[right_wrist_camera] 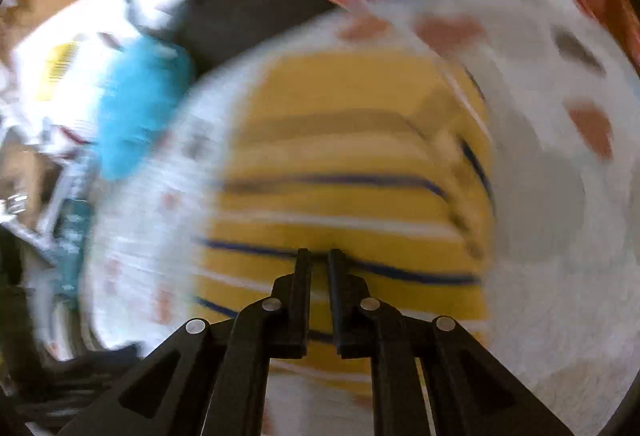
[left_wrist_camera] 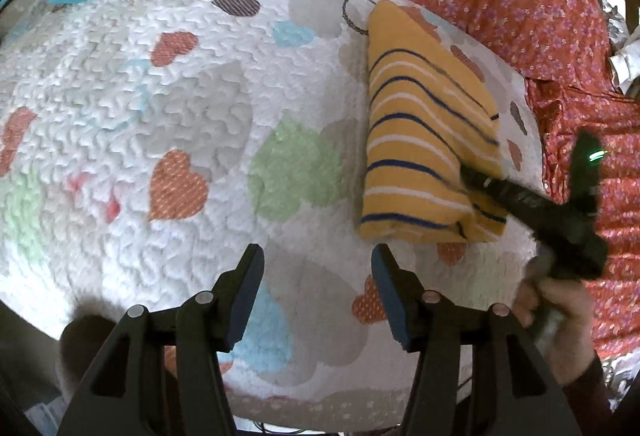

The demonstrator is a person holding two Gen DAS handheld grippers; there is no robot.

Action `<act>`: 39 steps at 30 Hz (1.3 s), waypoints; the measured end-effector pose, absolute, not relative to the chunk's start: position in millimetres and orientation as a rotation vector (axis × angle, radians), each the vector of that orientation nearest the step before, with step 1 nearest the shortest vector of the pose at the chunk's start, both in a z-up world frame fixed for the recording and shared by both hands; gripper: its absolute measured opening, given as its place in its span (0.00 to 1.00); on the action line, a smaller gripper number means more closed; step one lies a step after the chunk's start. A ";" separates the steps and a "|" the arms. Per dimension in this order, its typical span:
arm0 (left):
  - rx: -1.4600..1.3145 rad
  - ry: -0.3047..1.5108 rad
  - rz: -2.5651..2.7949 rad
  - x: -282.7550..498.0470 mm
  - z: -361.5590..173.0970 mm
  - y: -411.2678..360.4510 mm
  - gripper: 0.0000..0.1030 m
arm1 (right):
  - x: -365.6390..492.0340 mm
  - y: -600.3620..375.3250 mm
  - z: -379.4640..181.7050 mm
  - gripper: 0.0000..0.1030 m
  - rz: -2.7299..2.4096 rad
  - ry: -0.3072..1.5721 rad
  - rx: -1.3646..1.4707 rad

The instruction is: Fold small clothes

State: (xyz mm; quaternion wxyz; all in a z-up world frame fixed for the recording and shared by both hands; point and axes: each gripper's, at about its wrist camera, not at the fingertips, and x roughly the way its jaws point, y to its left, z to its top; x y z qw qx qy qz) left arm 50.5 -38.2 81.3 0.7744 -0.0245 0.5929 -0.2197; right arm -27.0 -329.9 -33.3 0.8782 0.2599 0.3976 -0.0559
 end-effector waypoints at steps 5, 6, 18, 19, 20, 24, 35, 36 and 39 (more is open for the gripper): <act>0.003 1.187 -0.451 31.7 104.1 -25.4 0.58 | -81.7 -351.0 -47.6 0.11 -0.201 0.801 0.652; 0.011 1.162 -0.438 28.8 108.8 -24.1 0.58 | -92.2 -349.5 -44.2 0.19 -0.220 0.789 0.646; 0.149 0.575 -0.180 -54.9 213.3 -15.0 1.00 | -189.2 -261.9 -12.6 0.55 -0.299 0.670 0.450; 0.142 0.577 -0.196 -56.1 218.0 -15.8 1.00 | -191.0 -253.3 -13.3 0.55 -0.294 0.668 0.436; 0.138 0.590 -0.231 -55.0 221.1 -17.6 1.00 | -194.1 -245.0 -14.8 0.57 -0.289 0.667 0.427; 0.200 0.645 -0.272 -55.5 220.6 -33.9 1.00 | -201.7 -225.1 -21.1 0.58 -0.275 0.679 0.408; 0.280 0.841 -0.346 -85.4 163.3 -68.2 1.00 | -216.0 -224.2 -34.6 0.63 -0.323 0.704 0.402; 0.286 0.850 -0.348 -86.1 160.5 -69.1 1.00 | -215.9 -225.6 -36.3 0.64 -0.326 0.708 0.406; 0.305 0.873 -0.348 -86.2 153.4 -71.1 1.00 | -214.7 -227.8 -41.9 0.64 -0.332 0.722 0.415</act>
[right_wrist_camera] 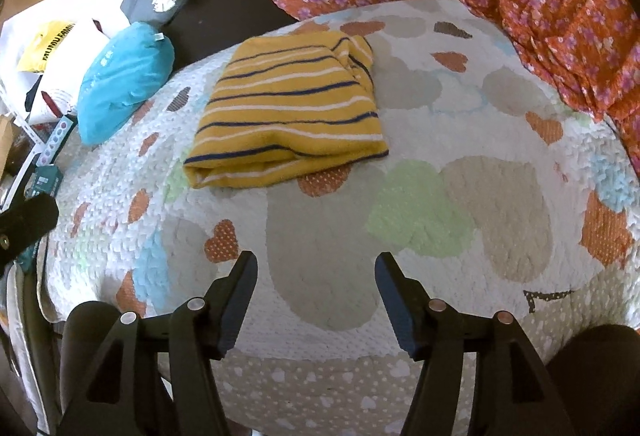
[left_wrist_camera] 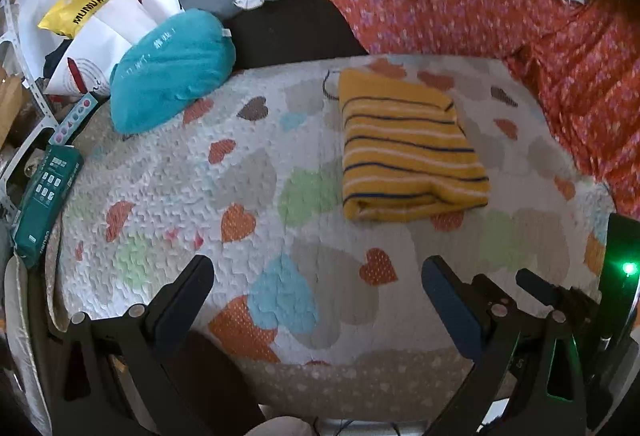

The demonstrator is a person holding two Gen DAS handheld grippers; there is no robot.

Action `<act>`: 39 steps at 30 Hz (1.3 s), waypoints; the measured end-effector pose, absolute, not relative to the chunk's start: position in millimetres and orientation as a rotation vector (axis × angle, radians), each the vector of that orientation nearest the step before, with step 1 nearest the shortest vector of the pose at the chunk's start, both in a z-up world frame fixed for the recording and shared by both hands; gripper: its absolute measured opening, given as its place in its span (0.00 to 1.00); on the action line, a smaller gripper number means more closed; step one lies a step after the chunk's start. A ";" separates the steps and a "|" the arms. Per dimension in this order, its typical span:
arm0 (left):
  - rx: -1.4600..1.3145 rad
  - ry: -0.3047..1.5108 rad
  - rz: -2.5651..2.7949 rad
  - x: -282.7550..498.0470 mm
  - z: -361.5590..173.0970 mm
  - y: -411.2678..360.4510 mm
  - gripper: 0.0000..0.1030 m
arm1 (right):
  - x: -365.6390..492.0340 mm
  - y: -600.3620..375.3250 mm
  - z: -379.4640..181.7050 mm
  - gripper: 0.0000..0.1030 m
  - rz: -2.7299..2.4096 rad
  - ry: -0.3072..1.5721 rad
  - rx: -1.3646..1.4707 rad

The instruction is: Fold small clothes

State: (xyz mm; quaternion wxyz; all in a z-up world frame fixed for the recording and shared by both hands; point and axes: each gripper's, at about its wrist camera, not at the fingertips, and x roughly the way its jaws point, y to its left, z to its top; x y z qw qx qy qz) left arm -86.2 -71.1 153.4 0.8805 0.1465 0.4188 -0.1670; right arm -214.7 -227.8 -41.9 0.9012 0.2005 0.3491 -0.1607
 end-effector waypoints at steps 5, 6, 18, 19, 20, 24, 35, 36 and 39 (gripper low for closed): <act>0.296 0.910 -0.364 -83.8 145.4 -71.6 1.00 | -211.5 -225.3 -47.1 0.64 -0.334 0.741 0.396; 0.295 0.919 -0.366 -82.7 144.0 -71.6 1.00 | -210.8 -224.4 -47.7 0.64 -0.334 0.744 0.390; 0.293 0.994 -0.372 -76.1 125.0 -72.0 1.00 | -204.8 -221.3 -58.3 0.65 -0.340 0.779 0.359; 0.291 1.000 -0.373 -75.0 123.5 -71.8 1.00 | -204.3 -220.8 -59.3 0.65 -0.340 0.782 0.357; 0.287 1.008 -0.374 -74.3 122.3 -71.6 1.00 | -203.9 -220.7 -60.2 0.66 -0.340 0.786 0.356; 0.274 1.041 -0.376 -71.3 116.9 -70.6 1.00 | -201.7 -219.9 -63.2 0.66 -0.336 0.794 0.351; 0.265 1.076 -0.383 -68.3 107.4 -70.5 1.00 | -199.1 -222.2 -68.6 0.66 -0.346 0.810 0.351; 0.262 1.080 -0.383 -68.0 106.8 -70.4 1.00 | -198.8 -222.4 -69.1 0.66 -0.346 0.811 0.350; 0.258 1.089 -0.385 -66.6 105.1 -69.6 1.00 | -197.9 -222.6 -70.3 0.66 -0.344 0.815 0.347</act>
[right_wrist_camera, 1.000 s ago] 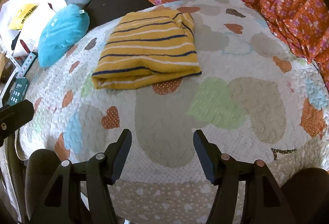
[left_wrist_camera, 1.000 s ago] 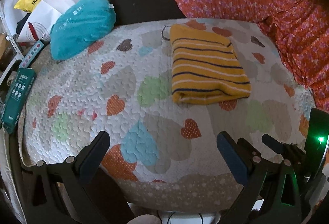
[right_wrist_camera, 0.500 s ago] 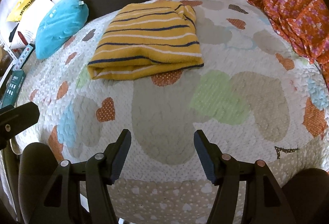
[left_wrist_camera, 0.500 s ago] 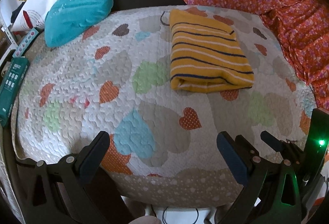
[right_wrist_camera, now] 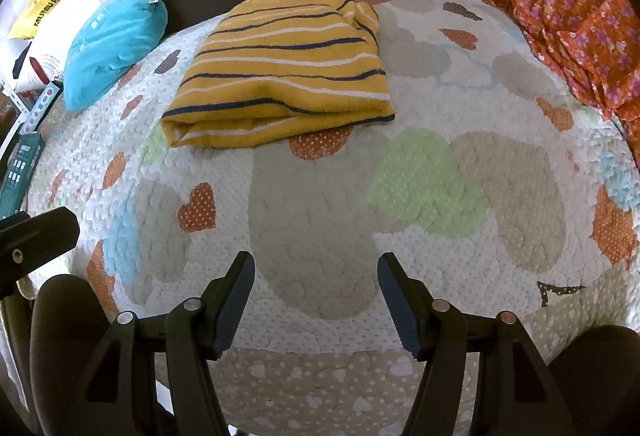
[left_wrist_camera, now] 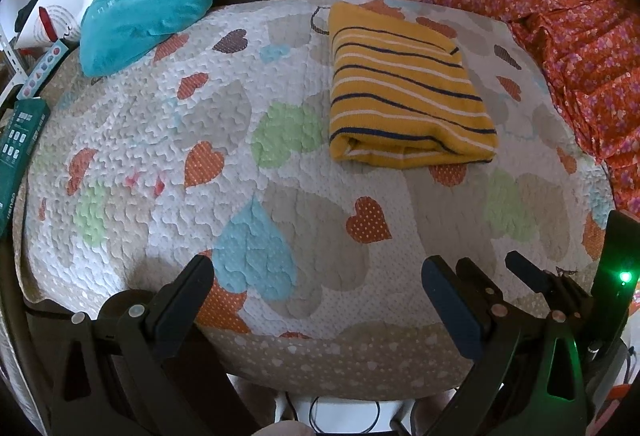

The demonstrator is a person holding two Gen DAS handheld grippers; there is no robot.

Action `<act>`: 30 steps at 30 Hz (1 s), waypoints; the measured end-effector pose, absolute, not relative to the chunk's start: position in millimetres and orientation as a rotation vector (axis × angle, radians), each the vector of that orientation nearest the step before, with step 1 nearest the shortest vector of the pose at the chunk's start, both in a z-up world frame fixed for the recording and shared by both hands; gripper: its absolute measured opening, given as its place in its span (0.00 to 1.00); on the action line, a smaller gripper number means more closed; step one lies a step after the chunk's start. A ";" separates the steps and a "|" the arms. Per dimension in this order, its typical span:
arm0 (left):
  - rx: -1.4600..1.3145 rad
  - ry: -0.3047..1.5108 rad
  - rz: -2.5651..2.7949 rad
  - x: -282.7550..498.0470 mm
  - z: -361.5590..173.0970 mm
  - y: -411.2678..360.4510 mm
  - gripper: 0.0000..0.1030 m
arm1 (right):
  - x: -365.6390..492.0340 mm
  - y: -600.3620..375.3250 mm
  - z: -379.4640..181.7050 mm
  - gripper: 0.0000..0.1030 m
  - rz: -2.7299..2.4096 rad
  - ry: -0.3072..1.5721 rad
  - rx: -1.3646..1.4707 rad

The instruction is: Fold small clothes

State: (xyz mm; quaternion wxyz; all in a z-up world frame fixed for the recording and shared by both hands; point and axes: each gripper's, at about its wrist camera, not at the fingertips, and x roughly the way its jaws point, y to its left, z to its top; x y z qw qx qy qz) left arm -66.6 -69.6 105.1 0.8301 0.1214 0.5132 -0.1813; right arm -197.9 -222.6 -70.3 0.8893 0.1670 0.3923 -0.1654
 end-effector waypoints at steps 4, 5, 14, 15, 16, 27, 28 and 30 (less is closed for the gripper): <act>0.256 1.096 -0.383 -66.1 103.3 -69.9 1.00 | -197.1 -222.0 -71.1 0.66 -0.342 0.817 0.342; 0.256 1.098 -0.385 -65.8 102.8 -69.8 1.00 | -197.0 -222.0 -71.3 0.66 -0.342 0.816 0.343; 0.249 1.120 -0.387 -64.3 97.4 -69.1 1.00 | -196.5 -223.7 -72.7 0.66 -0.349 0.817 0.341; 0.251 1.124 -0.385 -64.2 96.6 -69.1 1.00 | -196.6 -223.9 -72.5 0.66 -0.349 0.816 0.340; 0.252 1.126 -0.383 -64.2 96.2 -69.2 1.00 | -196.7 -224.0 -72.5 0.66 -0.348 0.815 0.339; 0.246 1.150 -0.382 -62.6 91.8 -67.5 1.00 | -196.4 -222.6 -74.4 0.67 -0.347 0.820 0.337; 0.244 1.155 -0.382 -62.5 90.8 -67.4 1.00 | -196.4 -222.6 -74.4 0.67 -0.347 0.821 0.337; 0.238 1.168 -0.384 -61.8 88.8 -67.2 1.00 | -196.6 -222.5 -74.3 0.67 -0.348 0.819 0.336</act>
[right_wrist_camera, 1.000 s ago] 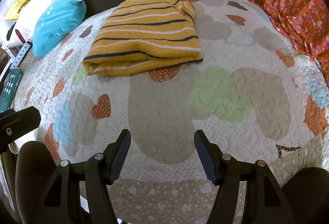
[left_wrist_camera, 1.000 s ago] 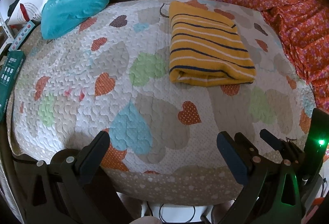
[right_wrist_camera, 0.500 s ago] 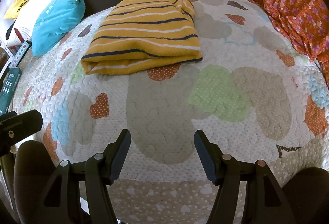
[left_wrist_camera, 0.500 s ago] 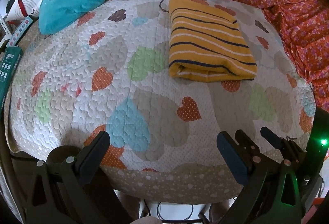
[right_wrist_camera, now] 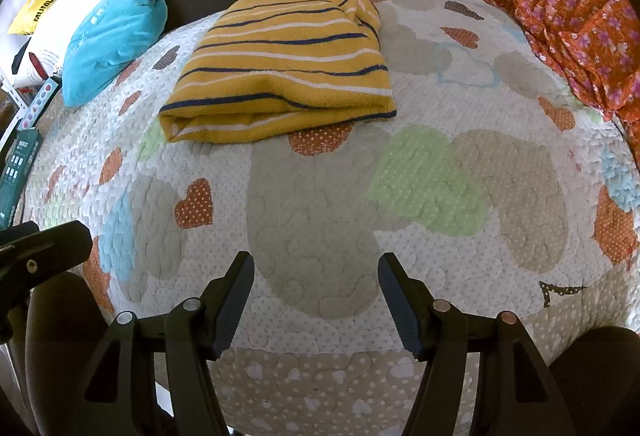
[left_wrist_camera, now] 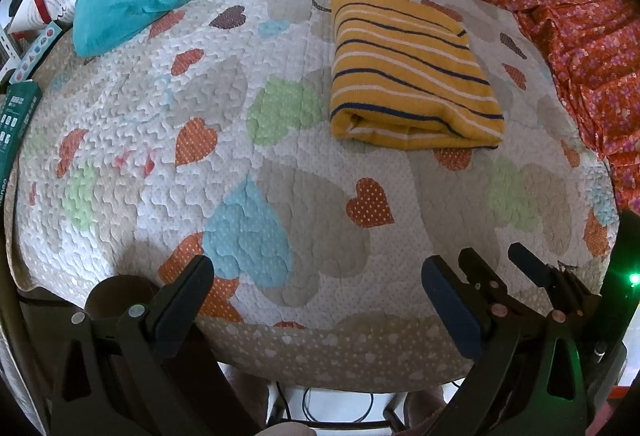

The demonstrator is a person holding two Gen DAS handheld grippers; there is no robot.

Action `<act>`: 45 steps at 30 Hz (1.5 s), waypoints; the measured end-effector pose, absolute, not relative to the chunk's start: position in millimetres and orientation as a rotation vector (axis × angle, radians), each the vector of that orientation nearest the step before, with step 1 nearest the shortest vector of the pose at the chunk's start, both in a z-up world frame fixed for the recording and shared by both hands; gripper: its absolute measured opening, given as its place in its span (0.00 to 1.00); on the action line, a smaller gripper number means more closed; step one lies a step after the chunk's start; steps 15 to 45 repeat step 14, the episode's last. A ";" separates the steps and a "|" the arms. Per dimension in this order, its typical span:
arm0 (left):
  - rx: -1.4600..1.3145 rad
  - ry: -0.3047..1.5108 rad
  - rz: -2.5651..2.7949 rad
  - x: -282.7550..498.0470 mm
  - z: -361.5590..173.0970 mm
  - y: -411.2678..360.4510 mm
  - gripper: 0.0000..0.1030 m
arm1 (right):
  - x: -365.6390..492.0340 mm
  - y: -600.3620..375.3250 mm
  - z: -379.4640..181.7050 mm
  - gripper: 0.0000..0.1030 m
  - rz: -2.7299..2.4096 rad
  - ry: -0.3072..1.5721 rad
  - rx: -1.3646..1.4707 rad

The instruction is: Fold small clothes

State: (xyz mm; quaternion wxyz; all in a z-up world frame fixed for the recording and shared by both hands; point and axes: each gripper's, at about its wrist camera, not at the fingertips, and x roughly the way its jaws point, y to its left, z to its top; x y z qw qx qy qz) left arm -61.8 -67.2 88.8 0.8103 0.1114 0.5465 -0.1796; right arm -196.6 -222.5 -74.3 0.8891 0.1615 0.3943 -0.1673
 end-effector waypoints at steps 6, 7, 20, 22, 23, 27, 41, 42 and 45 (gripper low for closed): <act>0.221 1.195 -0.386 -58.8 83.3 -65.6 1.00 | -194.9 -219.4 -76.0 0.67 -0.343 0.825 0.326; 0.215 1.200 -0.386 -57.6 82.3 -65.2 1.00 | -194.9 -219.2 -76.5 0.67 -0.341 0.827 0.323; 0.196 1.226 -0.386 -51.9 74.7 -64.6 1.00 | -181.6 -213.8 -74.4 0.67 -0.315 0.847 0.307; 0.196 1.226 -0.386 -51.9 74.7 -64.6 1.00 | -181.6 -213.8 -74.4 0.67 -0.315 0.847 0.307; 0.196 1.226 -0.386 -51.9 74.7 -64.6 1.00 | -181.6 -213.8 -74.4 0.67 -0.315 0.847 0.307; 0.196 1.226 -0.386 -51.9 74.7 -64.6 1.00 | -181.6 -213.8 -74.4 0.67 -0.315 0.847 0.307; 0.196 1.226 -0.386 -51.9 74.7 -64.6 1.00 | -181.6 -213.8 -74.4 0.67 -0.315 0.847 0.307; 0.196 1.226 -0.386 -51.9 74.7 -64.6 1.00 | -181.6 -213.8 -74.4 0.67 -0.315 0.847 0.307; 0.196 1.226 -0.386 -51.9 74.7 -64.6 1.00 | -181.6 -213.8 -74.4 0.67 -0.315 0.847 0.307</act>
